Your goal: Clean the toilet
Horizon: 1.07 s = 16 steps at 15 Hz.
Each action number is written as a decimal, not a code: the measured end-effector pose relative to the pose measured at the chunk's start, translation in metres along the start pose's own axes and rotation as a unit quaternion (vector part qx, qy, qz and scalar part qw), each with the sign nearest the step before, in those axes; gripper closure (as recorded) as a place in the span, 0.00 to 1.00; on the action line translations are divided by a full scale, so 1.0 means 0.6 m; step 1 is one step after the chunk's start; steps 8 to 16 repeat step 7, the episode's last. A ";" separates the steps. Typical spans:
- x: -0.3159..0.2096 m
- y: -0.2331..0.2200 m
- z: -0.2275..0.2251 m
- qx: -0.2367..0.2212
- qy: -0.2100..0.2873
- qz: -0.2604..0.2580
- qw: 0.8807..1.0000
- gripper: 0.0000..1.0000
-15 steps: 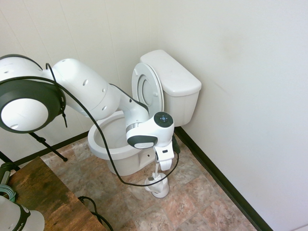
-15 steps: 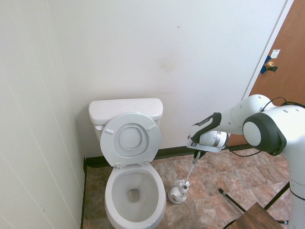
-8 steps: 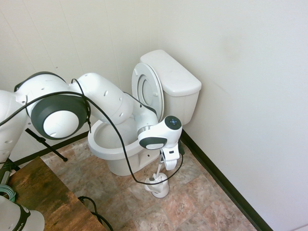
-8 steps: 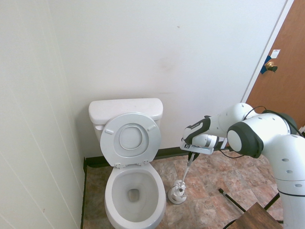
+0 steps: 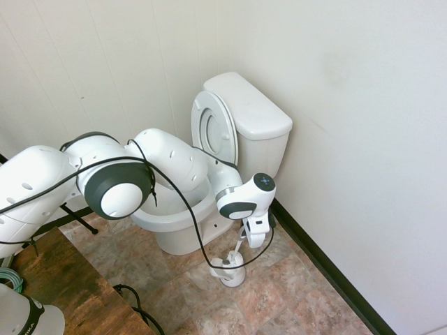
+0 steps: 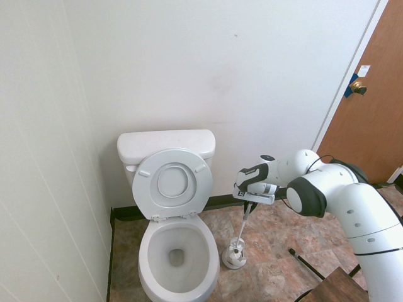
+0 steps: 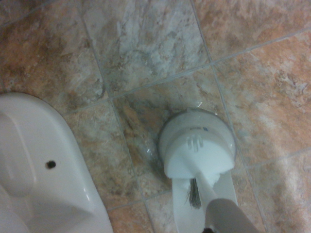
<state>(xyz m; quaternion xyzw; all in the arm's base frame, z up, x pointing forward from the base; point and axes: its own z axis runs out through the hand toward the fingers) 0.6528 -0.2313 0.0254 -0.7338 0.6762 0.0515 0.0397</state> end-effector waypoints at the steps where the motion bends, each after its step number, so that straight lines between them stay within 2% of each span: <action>1: 0.003 -0.009 0.008 -0.004 -0.001 0.001 1.000 1.00; 7: 0.036 -0.045 0.043 -0.032 -0.012 0.008 0.999 1.00; 16: 0.036 -0.045 0.043 -0.032 -0.012 0.008 0.999 1.00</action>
